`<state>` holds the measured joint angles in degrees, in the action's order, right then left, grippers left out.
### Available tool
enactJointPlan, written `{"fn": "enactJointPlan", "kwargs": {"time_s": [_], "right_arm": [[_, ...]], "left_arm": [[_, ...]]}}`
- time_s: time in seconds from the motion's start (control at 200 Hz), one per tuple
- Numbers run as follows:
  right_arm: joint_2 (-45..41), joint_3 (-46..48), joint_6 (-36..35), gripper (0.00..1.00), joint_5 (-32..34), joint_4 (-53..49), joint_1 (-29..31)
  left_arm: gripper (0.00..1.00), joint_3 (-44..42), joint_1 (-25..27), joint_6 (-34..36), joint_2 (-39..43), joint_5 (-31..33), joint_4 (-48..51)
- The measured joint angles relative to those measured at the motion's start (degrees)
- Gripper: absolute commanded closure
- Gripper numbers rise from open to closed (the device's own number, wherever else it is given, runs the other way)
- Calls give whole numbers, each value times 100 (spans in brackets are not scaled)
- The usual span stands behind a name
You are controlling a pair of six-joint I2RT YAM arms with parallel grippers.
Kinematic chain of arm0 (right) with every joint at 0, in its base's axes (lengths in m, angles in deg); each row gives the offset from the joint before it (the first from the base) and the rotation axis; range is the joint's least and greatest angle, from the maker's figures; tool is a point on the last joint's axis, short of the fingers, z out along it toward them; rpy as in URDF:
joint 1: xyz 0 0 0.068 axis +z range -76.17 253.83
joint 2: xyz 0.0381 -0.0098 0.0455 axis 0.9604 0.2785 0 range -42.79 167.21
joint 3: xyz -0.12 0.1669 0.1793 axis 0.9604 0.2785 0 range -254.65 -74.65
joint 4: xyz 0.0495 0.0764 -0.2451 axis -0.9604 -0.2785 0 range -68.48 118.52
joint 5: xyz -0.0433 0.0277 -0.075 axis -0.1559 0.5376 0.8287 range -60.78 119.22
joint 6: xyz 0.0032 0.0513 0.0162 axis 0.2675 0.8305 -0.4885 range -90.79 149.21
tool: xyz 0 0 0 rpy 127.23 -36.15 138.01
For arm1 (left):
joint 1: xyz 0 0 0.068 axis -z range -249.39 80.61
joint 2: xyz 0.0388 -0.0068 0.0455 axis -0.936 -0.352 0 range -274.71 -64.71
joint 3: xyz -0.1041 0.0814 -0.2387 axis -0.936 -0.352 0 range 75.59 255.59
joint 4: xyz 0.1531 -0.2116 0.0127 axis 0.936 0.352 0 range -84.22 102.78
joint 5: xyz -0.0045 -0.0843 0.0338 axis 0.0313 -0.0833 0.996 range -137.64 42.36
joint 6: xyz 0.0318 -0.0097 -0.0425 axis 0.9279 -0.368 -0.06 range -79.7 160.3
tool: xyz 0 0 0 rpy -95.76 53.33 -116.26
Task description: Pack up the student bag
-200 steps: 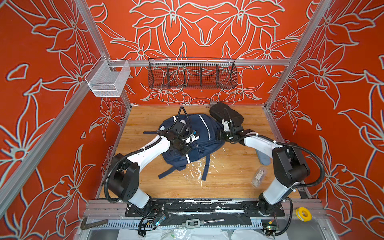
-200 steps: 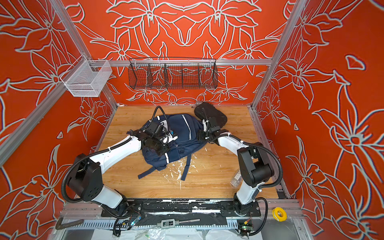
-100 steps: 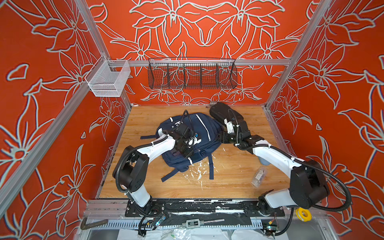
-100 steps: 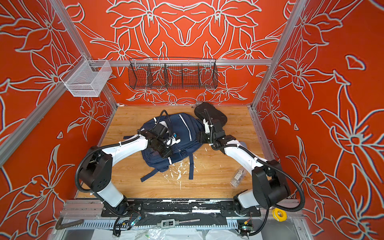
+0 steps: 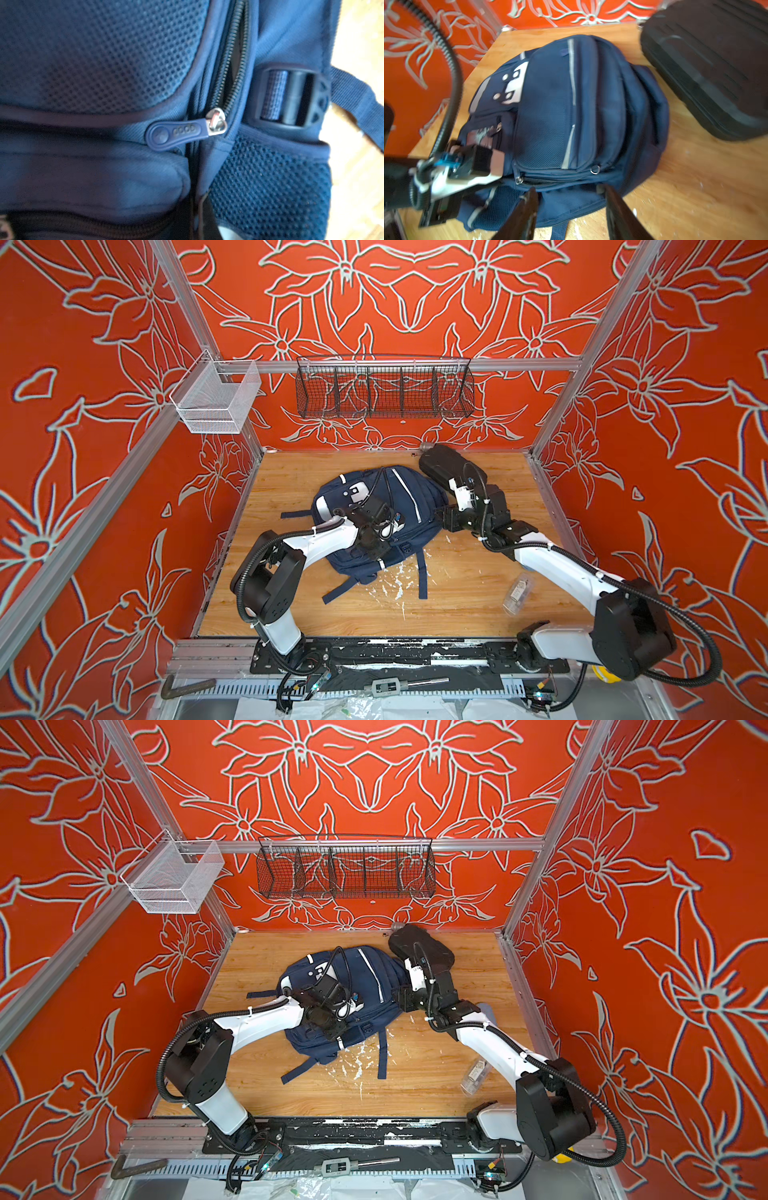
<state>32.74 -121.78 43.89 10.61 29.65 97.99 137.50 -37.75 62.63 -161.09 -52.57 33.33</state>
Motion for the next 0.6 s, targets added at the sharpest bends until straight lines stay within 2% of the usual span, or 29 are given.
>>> {"fn": "enactJointPlan", "kwargs": {"time_s": [0.07,0.105,0.22,0.385,0.57,0.595], "right_arm": [[50,2,-103,51,46,0,313],[105,-22,-87,48,138,-2,514],[501,-271,461,45,529,13,1093],[949,-597,1095,31,1196,70,1478],[1421,-1075,1606,31,1829,-105,1744],[1469,-1060,1740,31,1897,-129,1742]], "left_arm": [[100,2,-4,85,181,33,57],[100,24,-11,120,295,42,94],[100,282,-20,195,603,37,291],[100,614,-20,116,717,-72,306],[100,529,-35,-33,750,-214,240],[90,492,-37,-57,767,-223,221]]}}
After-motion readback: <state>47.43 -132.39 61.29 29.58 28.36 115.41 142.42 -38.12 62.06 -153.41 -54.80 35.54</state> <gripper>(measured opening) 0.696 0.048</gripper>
